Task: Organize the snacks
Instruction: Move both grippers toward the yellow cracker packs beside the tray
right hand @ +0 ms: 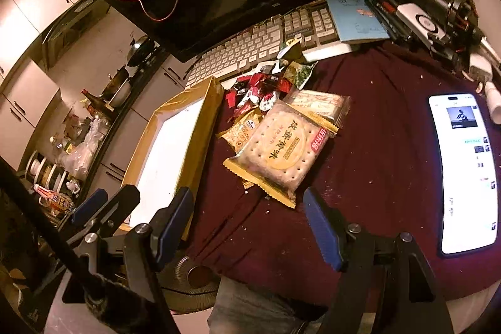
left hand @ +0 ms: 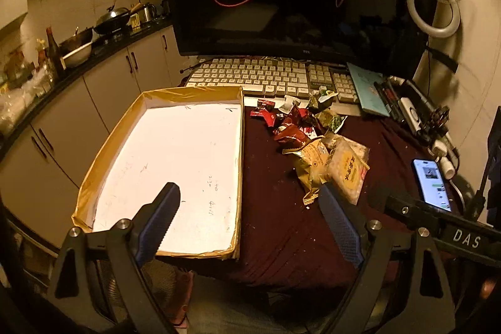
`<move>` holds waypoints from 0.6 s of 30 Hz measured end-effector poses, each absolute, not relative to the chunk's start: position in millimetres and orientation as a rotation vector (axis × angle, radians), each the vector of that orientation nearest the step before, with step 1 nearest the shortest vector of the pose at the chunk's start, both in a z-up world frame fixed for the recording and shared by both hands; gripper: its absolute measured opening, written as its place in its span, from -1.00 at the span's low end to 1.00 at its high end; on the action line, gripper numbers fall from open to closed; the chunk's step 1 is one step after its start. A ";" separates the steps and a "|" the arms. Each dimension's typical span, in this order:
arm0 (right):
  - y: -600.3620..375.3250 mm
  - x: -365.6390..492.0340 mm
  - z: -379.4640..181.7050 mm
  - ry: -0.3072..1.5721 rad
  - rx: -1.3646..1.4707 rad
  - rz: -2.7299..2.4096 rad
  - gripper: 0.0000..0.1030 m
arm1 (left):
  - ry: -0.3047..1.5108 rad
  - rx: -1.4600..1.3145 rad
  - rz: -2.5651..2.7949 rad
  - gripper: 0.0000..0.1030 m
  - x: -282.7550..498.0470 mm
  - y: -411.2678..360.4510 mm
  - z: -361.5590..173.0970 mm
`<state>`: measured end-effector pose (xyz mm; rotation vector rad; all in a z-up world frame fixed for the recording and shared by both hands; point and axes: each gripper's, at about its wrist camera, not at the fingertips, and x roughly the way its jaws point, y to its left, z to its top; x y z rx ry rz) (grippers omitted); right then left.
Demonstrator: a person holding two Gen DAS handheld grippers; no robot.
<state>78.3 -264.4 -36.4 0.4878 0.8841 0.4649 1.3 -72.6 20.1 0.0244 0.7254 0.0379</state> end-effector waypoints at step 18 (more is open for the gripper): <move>-259.2 123.9 -56.5 0.966 0.495 0.476 0.42 | 0.782 -0.108 0.172 0.75 22.5 -40.9 9.5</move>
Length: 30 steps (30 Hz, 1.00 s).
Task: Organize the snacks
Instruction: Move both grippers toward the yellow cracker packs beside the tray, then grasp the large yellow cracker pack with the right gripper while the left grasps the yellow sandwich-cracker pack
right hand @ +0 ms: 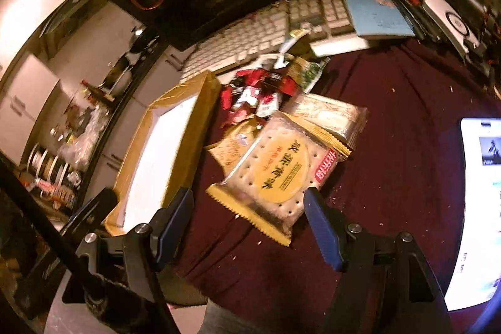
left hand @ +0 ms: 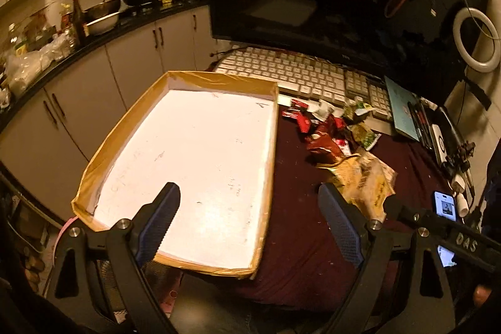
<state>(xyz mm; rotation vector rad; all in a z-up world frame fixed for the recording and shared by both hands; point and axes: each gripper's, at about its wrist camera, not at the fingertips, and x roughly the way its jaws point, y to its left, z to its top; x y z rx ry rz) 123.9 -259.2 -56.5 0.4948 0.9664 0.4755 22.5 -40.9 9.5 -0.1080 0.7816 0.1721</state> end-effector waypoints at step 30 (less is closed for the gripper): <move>-282.1 112.1 -73.2 0.854 0.287 0.326 0.34 | 0.953 -0.172 -0.203 0.73 82.6 -90.8 -16.6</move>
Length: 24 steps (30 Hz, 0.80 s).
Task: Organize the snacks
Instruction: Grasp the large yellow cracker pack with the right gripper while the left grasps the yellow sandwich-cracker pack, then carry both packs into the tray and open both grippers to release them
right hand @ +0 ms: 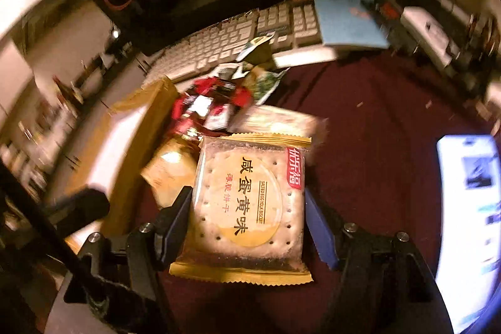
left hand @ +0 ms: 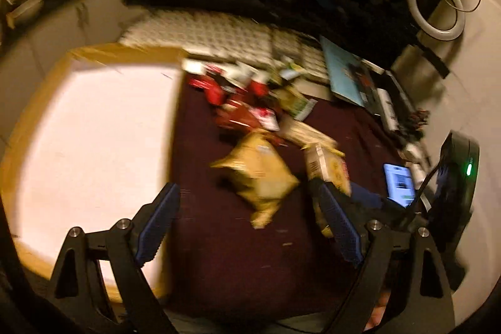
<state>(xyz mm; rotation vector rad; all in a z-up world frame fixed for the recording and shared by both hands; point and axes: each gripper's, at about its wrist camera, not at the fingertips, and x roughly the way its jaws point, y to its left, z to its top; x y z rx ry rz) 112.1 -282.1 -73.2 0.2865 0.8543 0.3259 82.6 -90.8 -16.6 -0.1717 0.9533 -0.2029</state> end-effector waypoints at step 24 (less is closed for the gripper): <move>-260.8 93.5 -46.8 0.743 0.240 0.418 0.33 | 0.977 -0.337 -0.226 -0.19 66.6 -63.5 1.3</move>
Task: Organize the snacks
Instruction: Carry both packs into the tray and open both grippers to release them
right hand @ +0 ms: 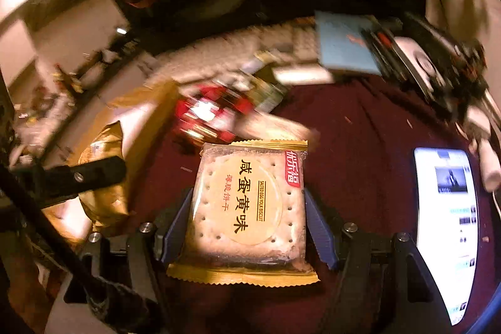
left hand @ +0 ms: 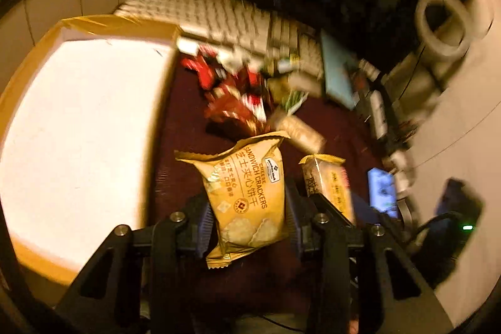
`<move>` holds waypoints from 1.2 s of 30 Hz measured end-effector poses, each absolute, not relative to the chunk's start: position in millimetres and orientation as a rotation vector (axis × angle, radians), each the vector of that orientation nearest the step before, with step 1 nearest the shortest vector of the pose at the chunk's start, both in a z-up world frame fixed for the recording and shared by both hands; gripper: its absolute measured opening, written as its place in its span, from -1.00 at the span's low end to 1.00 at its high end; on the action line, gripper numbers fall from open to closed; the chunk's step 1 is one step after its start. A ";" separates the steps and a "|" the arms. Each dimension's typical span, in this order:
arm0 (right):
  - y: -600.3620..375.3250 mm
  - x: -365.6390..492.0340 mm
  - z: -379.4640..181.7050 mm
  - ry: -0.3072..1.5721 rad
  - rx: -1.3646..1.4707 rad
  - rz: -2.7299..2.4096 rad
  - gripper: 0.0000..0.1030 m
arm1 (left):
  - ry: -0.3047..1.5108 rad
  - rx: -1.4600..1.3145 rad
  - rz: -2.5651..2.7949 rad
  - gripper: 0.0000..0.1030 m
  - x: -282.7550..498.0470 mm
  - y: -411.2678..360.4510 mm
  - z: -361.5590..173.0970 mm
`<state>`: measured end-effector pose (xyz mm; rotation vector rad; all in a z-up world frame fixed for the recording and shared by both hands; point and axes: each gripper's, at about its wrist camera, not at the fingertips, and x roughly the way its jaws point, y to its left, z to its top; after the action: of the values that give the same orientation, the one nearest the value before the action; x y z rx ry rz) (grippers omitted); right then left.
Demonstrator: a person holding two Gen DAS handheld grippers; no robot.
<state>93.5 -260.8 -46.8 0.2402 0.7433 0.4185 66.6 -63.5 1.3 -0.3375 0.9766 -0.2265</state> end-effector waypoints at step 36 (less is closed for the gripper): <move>-89.5 109.5 -28.3 0.712 0.070 0.821 0.58 | 0.881 -0.331 0.181 0.61 40.9 92.7 -12.3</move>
<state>109.5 -89.5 -28.3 0.0696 0.7117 0.8206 40.9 92.7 -12.3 -0.3308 0.8814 0.1813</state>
